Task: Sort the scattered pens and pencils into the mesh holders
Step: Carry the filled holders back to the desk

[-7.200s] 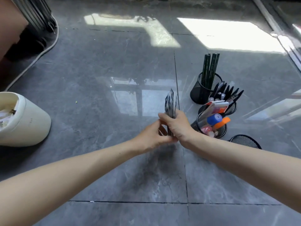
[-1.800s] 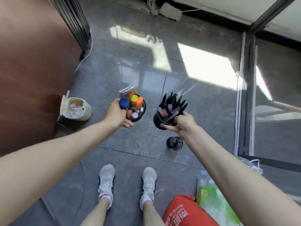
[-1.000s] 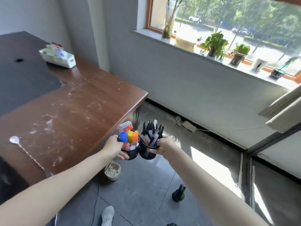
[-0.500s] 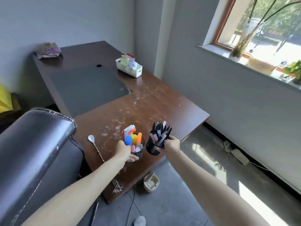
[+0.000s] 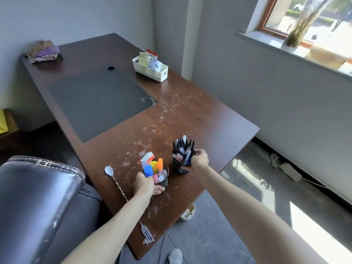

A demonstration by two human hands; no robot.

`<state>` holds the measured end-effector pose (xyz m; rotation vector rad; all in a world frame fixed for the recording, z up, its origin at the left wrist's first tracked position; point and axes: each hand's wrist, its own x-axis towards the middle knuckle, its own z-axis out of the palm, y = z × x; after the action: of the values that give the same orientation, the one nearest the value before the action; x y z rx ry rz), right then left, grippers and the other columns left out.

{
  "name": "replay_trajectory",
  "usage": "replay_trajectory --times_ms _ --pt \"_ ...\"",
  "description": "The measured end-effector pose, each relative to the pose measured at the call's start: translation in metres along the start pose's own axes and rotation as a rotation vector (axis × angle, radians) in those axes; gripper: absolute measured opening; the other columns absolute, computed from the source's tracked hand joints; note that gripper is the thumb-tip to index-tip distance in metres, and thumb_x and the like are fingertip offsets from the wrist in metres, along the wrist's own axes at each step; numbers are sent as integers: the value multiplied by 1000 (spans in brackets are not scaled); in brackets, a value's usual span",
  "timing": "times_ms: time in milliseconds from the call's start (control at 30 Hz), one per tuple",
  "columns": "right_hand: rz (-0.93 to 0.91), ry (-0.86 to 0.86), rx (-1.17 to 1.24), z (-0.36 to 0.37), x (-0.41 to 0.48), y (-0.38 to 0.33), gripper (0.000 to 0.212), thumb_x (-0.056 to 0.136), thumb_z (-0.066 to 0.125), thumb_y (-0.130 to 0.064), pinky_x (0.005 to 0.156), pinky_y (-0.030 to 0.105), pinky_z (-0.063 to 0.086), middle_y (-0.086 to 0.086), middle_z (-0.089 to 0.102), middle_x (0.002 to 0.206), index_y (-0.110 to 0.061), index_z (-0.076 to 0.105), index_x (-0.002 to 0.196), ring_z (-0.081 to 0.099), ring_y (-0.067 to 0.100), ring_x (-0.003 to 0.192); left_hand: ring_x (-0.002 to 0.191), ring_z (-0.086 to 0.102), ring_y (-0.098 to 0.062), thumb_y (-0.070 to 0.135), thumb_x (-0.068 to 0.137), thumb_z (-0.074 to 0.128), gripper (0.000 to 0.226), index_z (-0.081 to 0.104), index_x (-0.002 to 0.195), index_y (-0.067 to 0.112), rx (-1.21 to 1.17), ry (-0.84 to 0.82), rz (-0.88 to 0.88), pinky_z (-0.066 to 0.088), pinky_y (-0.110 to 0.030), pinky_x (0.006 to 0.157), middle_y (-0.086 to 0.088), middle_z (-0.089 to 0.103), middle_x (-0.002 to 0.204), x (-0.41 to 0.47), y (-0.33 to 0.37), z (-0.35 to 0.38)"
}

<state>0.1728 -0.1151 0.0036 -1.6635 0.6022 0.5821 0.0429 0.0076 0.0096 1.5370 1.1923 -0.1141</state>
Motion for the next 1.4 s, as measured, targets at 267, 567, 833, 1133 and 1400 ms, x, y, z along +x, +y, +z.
replay_trajectory --times_ms 267,567,833,1133,1400 --pt "-58 -49 -91 11 12 -14 36 87 33 10 31 31 49 8 53 114 -15 48 108 65 42 80 40 63 -16 9 100 34 36 34 136 6 -46 22 -16 46 -18 35 -13 62 77 17 4 7" --pt "-92 -75 -164 17 19 -14 39 85 36 11 33 32 50 7 52 116 -12 49 114 66 36 78 44 65 -16 11 100 37 39 32 138 10 -73 53 -20 46 -18 36 -17 66 88 27 6 15" --pt "-122 -117 -212 10 25 -12 33 86 42 4 39 32 54 10 60 108 -18 46 111 67 29 61 47 65 -17 11 98 43 42 32 139 10 -34 60 -14 45 -18 37 -9 62 79 29 4 24" --pt "-122 -110 -171 4 29 5 36 92 49 -17 63 46 60 16 67 101 -8 48 127 71 29 65 59 68 -24 11 100 40 48 24 144 17 -102 34 -52 54 -25 49 -14 64 90 26 5 29" --pt "-85 -165 -100 -29 15 21 23 94 45 -5 60 37 60 14 67 81 -4 56 114 68 24 58 64 69 -29 26 102 31 41 31 139 9 -121 56 -47 55 -29 52 -21 65 97 -4 -13 42"
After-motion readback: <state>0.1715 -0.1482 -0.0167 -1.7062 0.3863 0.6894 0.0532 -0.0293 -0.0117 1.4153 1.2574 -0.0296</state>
